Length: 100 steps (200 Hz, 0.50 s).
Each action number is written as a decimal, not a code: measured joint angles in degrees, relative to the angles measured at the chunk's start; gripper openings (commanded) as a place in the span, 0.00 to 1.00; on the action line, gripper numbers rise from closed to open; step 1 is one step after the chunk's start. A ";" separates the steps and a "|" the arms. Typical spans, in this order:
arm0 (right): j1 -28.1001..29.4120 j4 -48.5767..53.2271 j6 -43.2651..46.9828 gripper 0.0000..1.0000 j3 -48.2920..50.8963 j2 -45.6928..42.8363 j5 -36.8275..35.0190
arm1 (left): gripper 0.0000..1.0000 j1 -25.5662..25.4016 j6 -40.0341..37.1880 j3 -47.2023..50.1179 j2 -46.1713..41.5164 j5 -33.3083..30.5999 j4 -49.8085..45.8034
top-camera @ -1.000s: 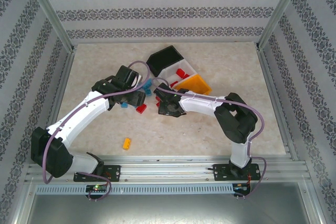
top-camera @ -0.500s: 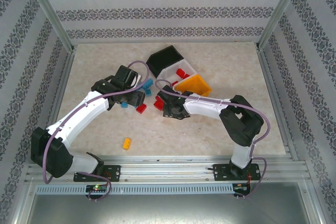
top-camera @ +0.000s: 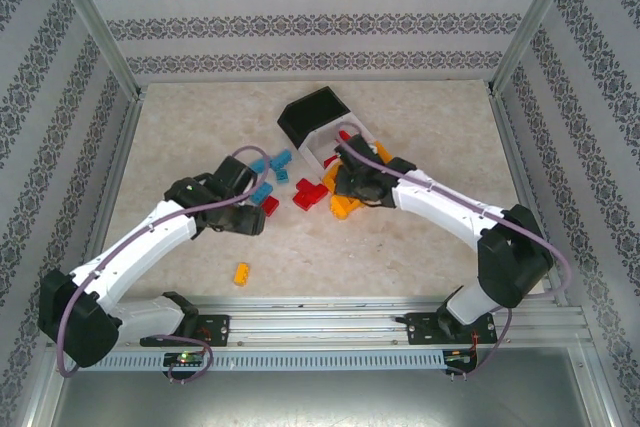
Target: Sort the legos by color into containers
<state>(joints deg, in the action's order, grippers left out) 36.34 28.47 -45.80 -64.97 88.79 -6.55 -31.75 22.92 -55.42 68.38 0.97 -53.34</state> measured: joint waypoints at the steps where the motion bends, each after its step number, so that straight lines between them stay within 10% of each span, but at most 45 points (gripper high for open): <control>1: -0.20 0.00 0.02 0.13 0.00 0.00 0.00 | 0.66 -0.09 0.09 0.15 0.00 -0.02 0.00; 39: -8.02 -1.18 4.35 0.15 -0.35 3.04 1.97 | 0.66 -3.91 6.82 7.17 0.76 0.04 -0.35; 67: -10.27 -1.79 7.13 0.54 -1.57 8.13 4.61 | 0.67 -6.93 11.02 9.75 1.22 0.28 -0.31; 100: -9.35 -3.17 9.90 0.61 -1.60 6.62 5.57 | 0.64 -8.83 14.23 11.23 4.70 0.50 0.15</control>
<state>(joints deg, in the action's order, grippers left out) 26.98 25.30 -35.90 -66.57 95.42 -0.97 -40.58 37.15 -44.18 73.08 1.48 -53.19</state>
